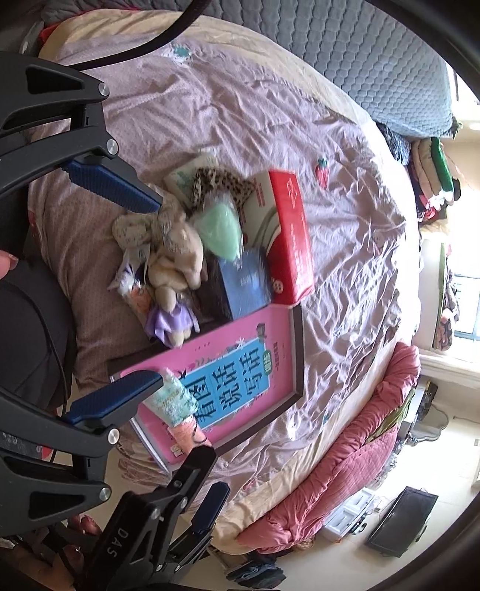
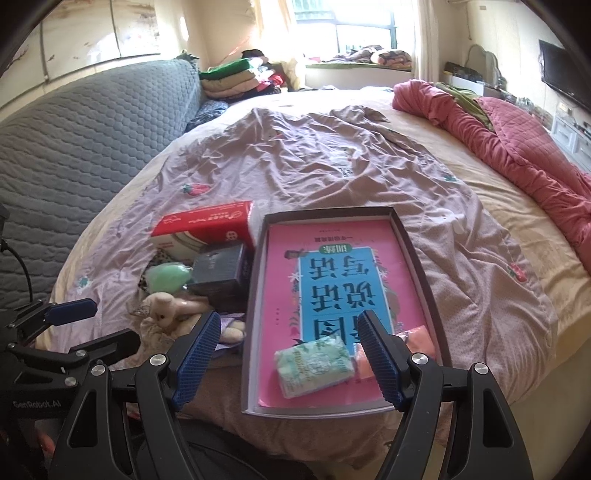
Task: Organize soft objects
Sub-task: 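Move left tool to mint-green bagged item while right tool reaches cream plush toy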
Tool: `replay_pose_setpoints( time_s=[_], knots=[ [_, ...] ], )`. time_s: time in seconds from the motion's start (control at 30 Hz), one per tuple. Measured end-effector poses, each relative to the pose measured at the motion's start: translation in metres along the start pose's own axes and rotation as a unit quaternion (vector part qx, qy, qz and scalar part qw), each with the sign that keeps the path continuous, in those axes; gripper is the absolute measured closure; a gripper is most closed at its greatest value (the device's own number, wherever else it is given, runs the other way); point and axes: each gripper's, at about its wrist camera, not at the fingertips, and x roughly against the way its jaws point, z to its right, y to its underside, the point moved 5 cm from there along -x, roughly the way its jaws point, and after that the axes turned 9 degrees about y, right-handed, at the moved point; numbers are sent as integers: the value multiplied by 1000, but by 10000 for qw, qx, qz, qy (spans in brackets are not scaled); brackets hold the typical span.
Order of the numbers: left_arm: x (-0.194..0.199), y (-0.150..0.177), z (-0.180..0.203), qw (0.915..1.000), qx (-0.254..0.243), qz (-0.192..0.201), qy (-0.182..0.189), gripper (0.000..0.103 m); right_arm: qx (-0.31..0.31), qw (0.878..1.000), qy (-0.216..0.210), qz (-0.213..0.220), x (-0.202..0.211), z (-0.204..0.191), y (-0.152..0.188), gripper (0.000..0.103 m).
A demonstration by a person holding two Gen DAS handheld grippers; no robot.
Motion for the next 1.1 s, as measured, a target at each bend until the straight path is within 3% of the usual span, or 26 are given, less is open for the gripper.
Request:
replay_pose_setpoints(
  time_s=[0.67, 1.1],
  knots=[
    [34, 14, -72, 9971, 652, 254, -305, 16, 285, 9993, -203, 123, 11, -27, -3, 25],
    [30, 29, -101, 9947, 930, 183, -388, 16, 568, 9969, -540, -1, -3, -58, 8, 25]
  ],
)
